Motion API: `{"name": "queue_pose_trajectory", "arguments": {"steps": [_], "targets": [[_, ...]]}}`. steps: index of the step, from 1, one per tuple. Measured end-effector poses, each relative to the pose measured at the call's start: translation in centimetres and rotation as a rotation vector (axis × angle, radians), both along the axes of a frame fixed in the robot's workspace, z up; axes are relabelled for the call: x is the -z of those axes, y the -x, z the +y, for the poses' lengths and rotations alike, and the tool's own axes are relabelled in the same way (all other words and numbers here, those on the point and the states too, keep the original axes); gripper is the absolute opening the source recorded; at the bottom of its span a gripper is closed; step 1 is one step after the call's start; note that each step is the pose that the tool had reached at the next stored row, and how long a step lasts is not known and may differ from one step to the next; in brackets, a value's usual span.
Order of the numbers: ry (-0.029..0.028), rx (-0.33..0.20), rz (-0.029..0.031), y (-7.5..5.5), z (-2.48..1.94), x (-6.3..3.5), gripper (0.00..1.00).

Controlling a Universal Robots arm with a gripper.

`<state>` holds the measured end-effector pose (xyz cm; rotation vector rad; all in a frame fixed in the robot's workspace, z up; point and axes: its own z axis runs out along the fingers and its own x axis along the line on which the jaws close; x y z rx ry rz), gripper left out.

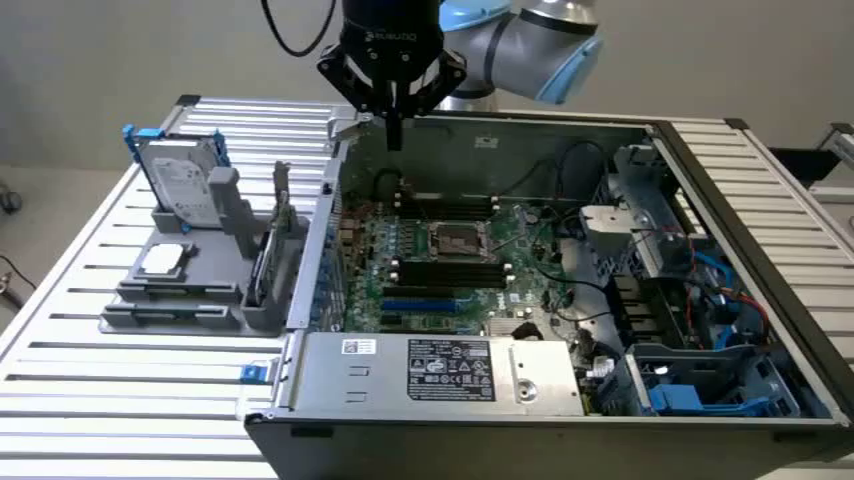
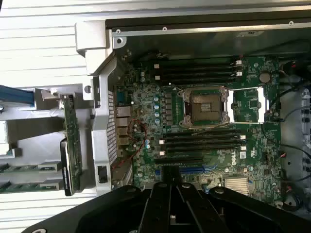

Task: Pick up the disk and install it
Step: 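Reach for the disk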

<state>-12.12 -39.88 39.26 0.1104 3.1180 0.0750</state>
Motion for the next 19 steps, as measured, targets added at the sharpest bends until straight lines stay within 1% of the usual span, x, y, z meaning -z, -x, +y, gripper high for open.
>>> {"name": "queue_pose_trajectory", "arguments": {"steps": [10, 11, 13, 15, 19], "targets": [[0.0, 0.0, -0.0001, 0.0, 0.0, 0.0, 0.11], [-0.0001, 0.0, 0.0, 0.3, 0.06, 0.01, 0.11], [0.0001, 0.0, -0.0001, 1.2, 0.46, 0.06, 0.11], [0.0001, 0.0, -0.0005, 2.1, 0.97, 0.15, 0.11], [0.0001, 0.0, -0.0034, 3.9, 2.0, 0.42, 0.11]]}}
